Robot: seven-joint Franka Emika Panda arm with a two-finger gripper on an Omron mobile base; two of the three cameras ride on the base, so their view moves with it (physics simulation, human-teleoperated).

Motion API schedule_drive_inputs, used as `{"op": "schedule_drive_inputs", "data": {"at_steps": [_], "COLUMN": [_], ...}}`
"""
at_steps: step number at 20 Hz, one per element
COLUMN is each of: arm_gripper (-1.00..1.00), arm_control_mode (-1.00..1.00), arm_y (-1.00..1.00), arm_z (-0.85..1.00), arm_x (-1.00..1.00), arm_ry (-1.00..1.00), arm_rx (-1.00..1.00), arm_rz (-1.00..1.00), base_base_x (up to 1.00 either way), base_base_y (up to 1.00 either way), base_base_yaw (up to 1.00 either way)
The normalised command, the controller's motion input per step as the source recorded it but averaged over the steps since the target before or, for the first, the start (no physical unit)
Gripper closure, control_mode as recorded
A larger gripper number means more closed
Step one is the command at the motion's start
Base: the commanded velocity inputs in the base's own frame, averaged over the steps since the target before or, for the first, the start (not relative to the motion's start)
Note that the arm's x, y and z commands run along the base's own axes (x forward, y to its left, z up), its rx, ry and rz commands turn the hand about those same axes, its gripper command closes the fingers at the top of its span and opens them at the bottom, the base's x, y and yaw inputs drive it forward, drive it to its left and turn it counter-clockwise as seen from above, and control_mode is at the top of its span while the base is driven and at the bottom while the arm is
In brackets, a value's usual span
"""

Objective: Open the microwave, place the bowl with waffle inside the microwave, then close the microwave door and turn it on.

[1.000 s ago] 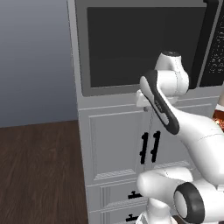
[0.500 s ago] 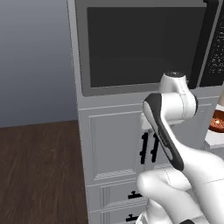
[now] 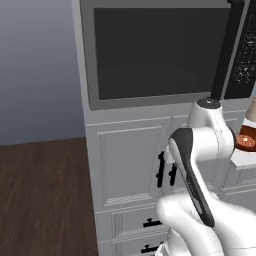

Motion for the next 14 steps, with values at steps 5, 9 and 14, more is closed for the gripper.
{"op": "schedule_drive_inputs", "data": {"at_steps": [5, 9, 14], "arm_gripper": [-1.00, -1.00, -1.00], "arm_control_mode": [1.00, 1.00, 1.00], "arm_y": [0.00, 0.00, 0.00], "arm_z": [0.00, 0.00, 0.00], "arm_x": [0.00, 0.00, 0.00], "arm_ry": [0.00, 0.00, 0.00], "arm_rx": [0.00, 0.00, 0.00], "arm_rz": [0.00, 0.00, 0.00], "base_base_x": [0.00, -0.01, -0.04], "base_base_y": [-0.55, -0.57, -0.56], "base_base_yaw": [0.00, 0.00, 0.00]}}
